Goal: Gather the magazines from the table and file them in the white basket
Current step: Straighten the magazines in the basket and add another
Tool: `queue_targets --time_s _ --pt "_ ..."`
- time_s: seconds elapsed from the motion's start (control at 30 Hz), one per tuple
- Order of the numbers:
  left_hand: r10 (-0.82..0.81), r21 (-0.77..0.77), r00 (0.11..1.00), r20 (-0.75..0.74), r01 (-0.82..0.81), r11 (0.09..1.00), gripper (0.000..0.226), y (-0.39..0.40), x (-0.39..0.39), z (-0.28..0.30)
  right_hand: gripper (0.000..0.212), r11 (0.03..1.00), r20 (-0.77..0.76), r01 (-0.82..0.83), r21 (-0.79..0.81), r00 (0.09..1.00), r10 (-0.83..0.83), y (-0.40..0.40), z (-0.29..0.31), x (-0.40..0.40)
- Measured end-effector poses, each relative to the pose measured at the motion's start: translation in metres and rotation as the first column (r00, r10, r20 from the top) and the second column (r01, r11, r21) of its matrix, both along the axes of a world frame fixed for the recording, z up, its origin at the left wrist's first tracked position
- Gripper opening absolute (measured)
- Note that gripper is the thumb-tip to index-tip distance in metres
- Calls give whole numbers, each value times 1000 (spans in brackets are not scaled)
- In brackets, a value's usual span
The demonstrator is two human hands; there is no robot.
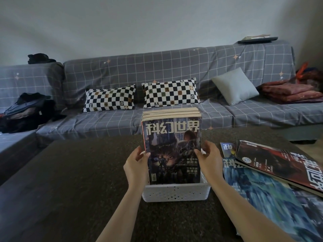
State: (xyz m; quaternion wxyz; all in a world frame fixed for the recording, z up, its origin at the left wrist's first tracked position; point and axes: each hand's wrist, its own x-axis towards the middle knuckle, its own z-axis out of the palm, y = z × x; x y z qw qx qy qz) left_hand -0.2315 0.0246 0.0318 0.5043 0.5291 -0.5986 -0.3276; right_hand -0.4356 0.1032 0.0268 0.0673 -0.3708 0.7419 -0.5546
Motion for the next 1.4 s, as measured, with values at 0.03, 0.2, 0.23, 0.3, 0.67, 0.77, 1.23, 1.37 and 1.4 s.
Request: queue_targets --time_s 0.03,0.2,0.23,0.3,0.67,0.77,1.23,1.37,1.4 --pt "-59 14 997 46 59 998 43 -1 -2 0 56 997 1 -65 36 998 65 -1 1 0" --pt "-293 157 956 -27 294 943 44 -4 -19 6 65 944 207 -319 83 932 297 -12 3 3" --pt "-298 180 951 -83 308 934 42 -4 -20 7 65 943 239 -327 64 922 304 -14 2 3" --pt "-308 205 939 -155 335 919 41 -4 -21 7 63 947 261 -318 37 918 298 -15 0 2" --pt "-398 202 865 -306 467 861 42 -2 -15 6 48 971 110 -229 68 969 221 -14 0 2" --pt "-391 196 870 -299 457 868 44 -2 -16 5 50 968 102 -236 86 969 227 -14 2 2" --pt "5 133 994 -109 10 991 41 25 -17 5 58 987 232 -158 19 961 149 2 3 2" --pt "-106 57 993 -43 108 992 7 45 -23 8 50 997 242 -68 -27 967 72 26 -3 2" --pt "-156 52 988 -13 157 986 5 51 -27 9 48 998 225 -62 -28 972 67 34 -3 3"
